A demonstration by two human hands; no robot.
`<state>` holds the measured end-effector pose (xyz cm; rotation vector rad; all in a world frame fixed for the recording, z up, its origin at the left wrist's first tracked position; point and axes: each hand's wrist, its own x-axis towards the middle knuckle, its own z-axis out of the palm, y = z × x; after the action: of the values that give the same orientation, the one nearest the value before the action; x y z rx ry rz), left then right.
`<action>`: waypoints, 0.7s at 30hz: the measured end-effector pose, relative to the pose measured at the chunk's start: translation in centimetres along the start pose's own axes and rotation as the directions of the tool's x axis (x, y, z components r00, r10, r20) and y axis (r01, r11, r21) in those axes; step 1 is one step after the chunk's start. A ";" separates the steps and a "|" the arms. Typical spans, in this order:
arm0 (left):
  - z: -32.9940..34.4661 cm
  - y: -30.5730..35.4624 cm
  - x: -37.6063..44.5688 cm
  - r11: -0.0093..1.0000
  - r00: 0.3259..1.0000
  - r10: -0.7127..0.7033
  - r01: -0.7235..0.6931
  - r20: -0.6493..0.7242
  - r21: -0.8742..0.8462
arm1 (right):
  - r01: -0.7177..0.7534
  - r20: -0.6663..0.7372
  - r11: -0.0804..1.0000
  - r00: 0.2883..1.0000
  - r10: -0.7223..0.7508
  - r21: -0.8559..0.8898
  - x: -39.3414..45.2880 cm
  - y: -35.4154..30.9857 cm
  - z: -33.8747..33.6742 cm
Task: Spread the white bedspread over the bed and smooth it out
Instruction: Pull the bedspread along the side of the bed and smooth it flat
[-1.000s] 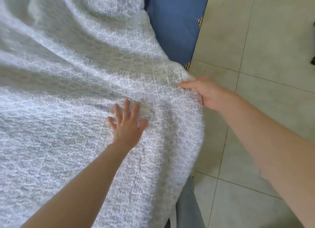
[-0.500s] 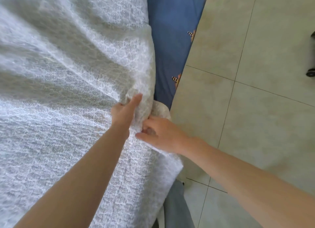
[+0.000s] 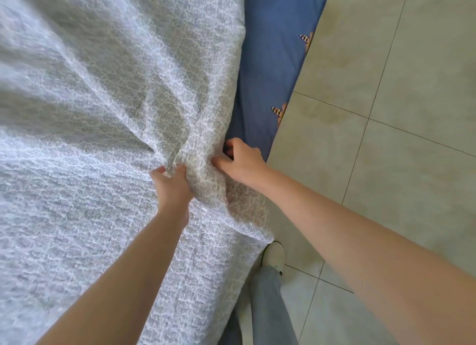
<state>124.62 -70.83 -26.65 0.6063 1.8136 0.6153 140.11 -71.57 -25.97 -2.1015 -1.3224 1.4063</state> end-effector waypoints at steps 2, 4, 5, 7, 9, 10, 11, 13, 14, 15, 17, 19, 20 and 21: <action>-0.1 0.0 0.1 0.995 0.996 0.086 -0.085 -0.005 0.048 | -0.026 0.073 0.998 0.997 0.022 0.056 0.4 -0.1 0.1; -0.1 -0.3 0.6 0.954 0.972 0.231 -0.234 0.035 0.188 | -0.012 0.132 0.995 0.991 -0.002 0.099 0.4 -0.4 -0.2; -0.1 -0.4 0.8 0.912 0.956 0.288 -0.292 0.058 0.289 | -0.008 0.156 0.995 0.988 -0.007 0.099 0.5 -0.5 -0.5; 0.0 -0.5 1.1 0.844 0.938 0.341 -0.337 0.068 0.418 | 0.007 0.184 0.995 0.983 -0.025 0.097 0.3 -0.8 -1.4; 0.1 -0.1 1.2 0.851 0.941 0.337 -0.323 0.041 0.414 | 0.023 0.206 0.992 0.977 -0.048 0.126 0.1 -0.8 -3.2; 0.2 0.3 1.1 0.872 0.946 0.324 -0.306 0.016 0.382 | 0.029 0.201 0.989 0.978 -0.059 0.145 0.0 -0.6 -4.7; 0.2 0.6 1.1 0.891 0.951 0.308 -0.286 -0.007 0.351 | 0.038 0.169 0.984 0.983 -0.068 0.174 -0.1 -0.4 -6.1; 0.3 1.3 1.1 0.902 0.951 0.309 -0.285 -0.024 0.326 | 0.053 -0.018 0.970 0.999 -0.051 0.236 -0.1 1.2 -9.6; 0.5 1.8 0.8 0.902 0.948 0.316 -0.291 -0.030 0.321 | 0.034 -0.170 0.960 0.985 0.014 0.277 -0.1 2.6 -11.4; 1.0 2.2 0.5 0.899 0.945 0.326 -0.298 -0.036 0.321 | 0.001 -0.337 0.941 0.934 0.120 0.338 -0.1 4.1 -13.3; 1.9 2.9 -0.1 0.887 0.931 0.362 -0.329 -0.044 0.323 | -0.082 -0.568 0.885 0.739 0.363 0.458 -0.2 8.1 -16.0; 3.2 3.4 -1.0 0.872 0.914 0.403 -0.368 -0.047 0.324 | -0.213 -0.594 0.864 0.649 0.474 0.457 -0.4 11.4 -17.4; 3.8 3.5 -1.4 0.871 0.915 0.402 -0.367 -0.044 0.328 | -0.268 -0.536 0.852 0.683 0.497 0.449 -0.4 12.4 -17.5; 4.3 3.6 -1.6 0.868 0.915 0.401 -0.369 -0.031 0.332 | -0.317 -0.439 0.837 0.737 0.513 0.446 -0.5 12.6 -17.3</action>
<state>129.63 -68.73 -24.37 1.2010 1.9160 0.6258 161.34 -74.60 -25.61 -2.3747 -0.3474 0.9466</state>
